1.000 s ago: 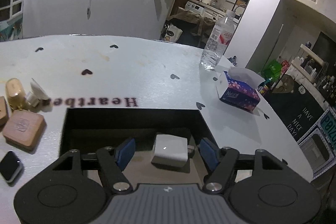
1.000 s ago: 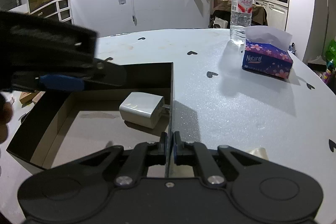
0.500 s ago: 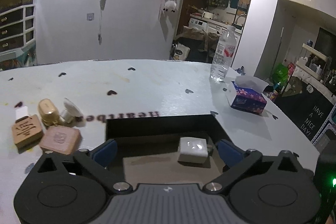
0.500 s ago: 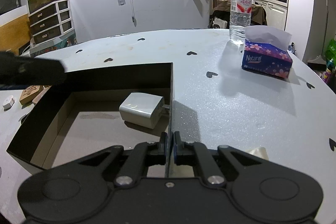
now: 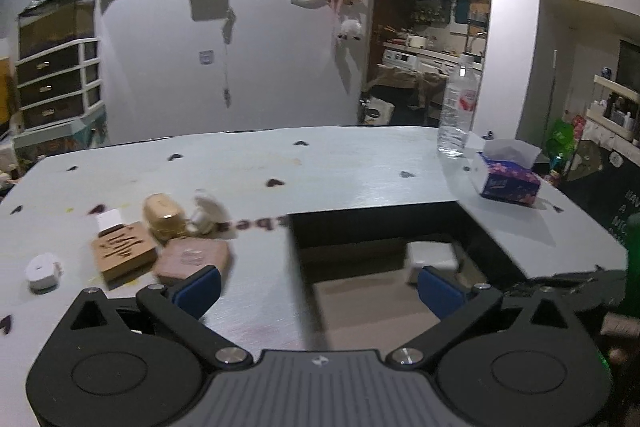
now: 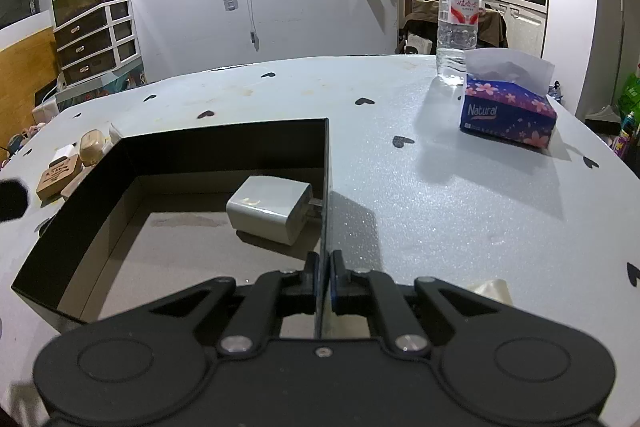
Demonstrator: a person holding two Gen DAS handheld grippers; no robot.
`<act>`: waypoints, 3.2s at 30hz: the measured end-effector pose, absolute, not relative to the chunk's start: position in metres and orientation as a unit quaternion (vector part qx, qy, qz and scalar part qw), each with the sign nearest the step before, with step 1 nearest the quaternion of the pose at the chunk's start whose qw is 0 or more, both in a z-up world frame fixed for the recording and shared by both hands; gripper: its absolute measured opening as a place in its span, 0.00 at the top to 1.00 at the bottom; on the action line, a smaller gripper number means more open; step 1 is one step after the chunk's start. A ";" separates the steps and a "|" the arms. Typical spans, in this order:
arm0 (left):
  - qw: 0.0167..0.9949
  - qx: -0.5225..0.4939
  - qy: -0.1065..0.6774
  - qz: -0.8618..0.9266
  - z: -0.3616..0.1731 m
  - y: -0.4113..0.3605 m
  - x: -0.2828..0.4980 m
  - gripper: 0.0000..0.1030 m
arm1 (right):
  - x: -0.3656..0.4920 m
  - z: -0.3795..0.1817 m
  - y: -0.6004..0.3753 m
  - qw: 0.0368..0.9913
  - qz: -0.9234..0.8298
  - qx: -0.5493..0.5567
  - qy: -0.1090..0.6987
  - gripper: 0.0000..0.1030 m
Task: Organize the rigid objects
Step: 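Move the left tool back to the black smartwatch, then grasp the black smartwatch with the left tool, then carry the smartwatch into the black box beside the charger and release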
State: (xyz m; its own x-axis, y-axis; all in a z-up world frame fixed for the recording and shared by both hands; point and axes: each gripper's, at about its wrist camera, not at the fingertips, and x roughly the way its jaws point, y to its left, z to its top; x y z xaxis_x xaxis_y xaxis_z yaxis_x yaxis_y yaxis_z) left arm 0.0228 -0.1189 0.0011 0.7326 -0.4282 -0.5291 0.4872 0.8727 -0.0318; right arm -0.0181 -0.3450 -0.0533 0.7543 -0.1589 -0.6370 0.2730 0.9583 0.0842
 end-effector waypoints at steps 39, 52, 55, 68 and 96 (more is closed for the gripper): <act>0.916 0.119 0.314 -0.221 -0.079 -0.054 0.115 0.50 | -0.016 -0.058 -0.345 0.931 -0.114 0.084 0.337 0.95; 0.909 0.129 0.325 -0.227 -0.075 -0.055 0.110 0.51 | -0.016 -0.058 -0.346 0.931 -0.114 0.084 0.337 0.94; 0.902 0.125 0.337 -0.241 -0.073 -0.055 0.105 0.46 | -0.016 -0.058 -0.345 0.931 -0.114 0.085 0.336 0.94; 0.898 0.124 0.341 -0.250 -0.069 -0.065 0.096 0.50 | -0.016 -0.058 -0.345 0.931 -0.114 0.085 0.336 0.94; 0.882 0.027 0.354 -0.311 -0.016 -0.184 0.096 0.62 | -0.016 -0.058 -0.344 0.931 -0.115 0.084 0.336 0.95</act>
